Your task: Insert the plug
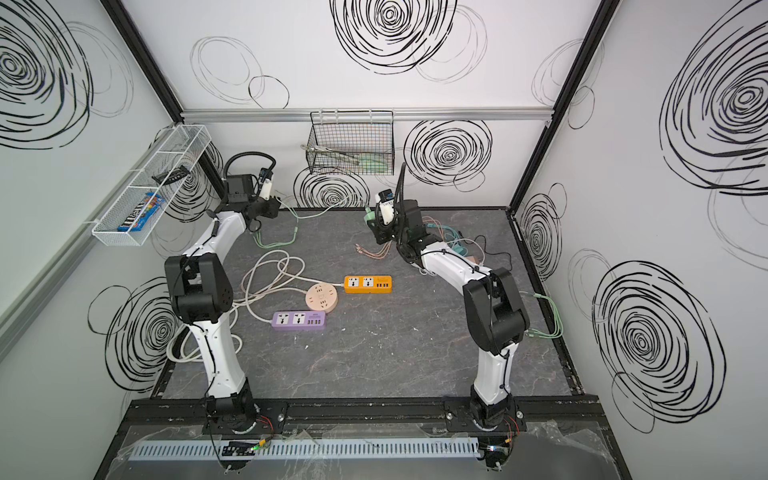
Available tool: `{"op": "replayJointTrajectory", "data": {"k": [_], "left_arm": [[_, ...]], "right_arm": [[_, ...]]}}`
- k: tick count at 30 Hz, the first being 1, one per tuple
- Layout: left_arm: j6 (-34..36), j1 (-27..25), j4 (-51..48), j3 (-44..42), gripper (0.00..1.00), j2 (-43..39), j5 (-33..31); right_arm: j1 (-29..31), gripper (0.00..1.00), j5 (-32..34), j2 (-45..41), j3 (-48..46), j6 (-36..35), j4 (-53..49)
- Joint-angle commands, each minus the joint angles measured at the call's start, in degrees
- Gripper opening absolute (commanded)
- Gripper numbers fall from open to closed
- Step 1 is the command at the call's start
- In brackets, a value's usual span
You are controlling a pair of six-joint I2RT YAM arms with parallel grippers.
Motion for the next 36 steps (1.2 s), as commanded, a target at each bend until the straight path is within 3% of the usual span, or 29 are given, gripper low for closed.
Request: {"op": "replayJointTrajectory", "data": {"k": [1, 5, 11, 16, 18, 24, 29, 33, 36], "left_arm": [[8.16, -0.24, -4.96, -2.44, 0.78, -1.62, 3.63], [8.62, -0.18, -4.89, -5.69, 0.98, -3.06, 5.32], [4.36, 0.84, -1.40, -12.24, 0.96, -8.48, 16.81], [-4.45, -0.42, 11.71, -23.52, 0.96, -17.21, 27.41], [-6.24, -2.00, 17.28, -27.60, 0.96, -20.58, 28.82], [-5.81, -5.60, 26.22, -34.95, 0.96, -28.34, 41.99], [3.53, -10.46, 23.43, -36.91, 0.96, -31.70, 52.70], [16.66, -14.06, 10.35, -33.44, 0.96, -29.75, 54.71], [24.96, -16.62, 1.97, -30.97, 0.97, -28.10, 52.54]], "right_arm": [[-1.65, 0.12, -4.04, 1.61, 1.64, 4.56, -2.02], [-0.92, 0.12, -6.19, 2.82, 2.05, 3.89, -2.26], [0.74, 0.13, -9.47, 2.79, 1.82, -1.17, -3.33], [1.32, 0.13, -15.40, 0.34, -1.89, -8.95, -1.10], [1.43, 0.13, -16.82, -0.38, -2.22, -11.87, -2.15], [1.42, 0.15, -19.00, -3.05, -6.08, -17.97, -2.08], [1.46, 0.15, -22.39, -6.23, -11.19, -22.85, 2.66], [1.50, 0.16, -27.12, -8.86, -13.69, -26.41, 4.07], [1.70, 0.16, -30.40, -10.94, -16.09, -31.14, 5.26]]}}
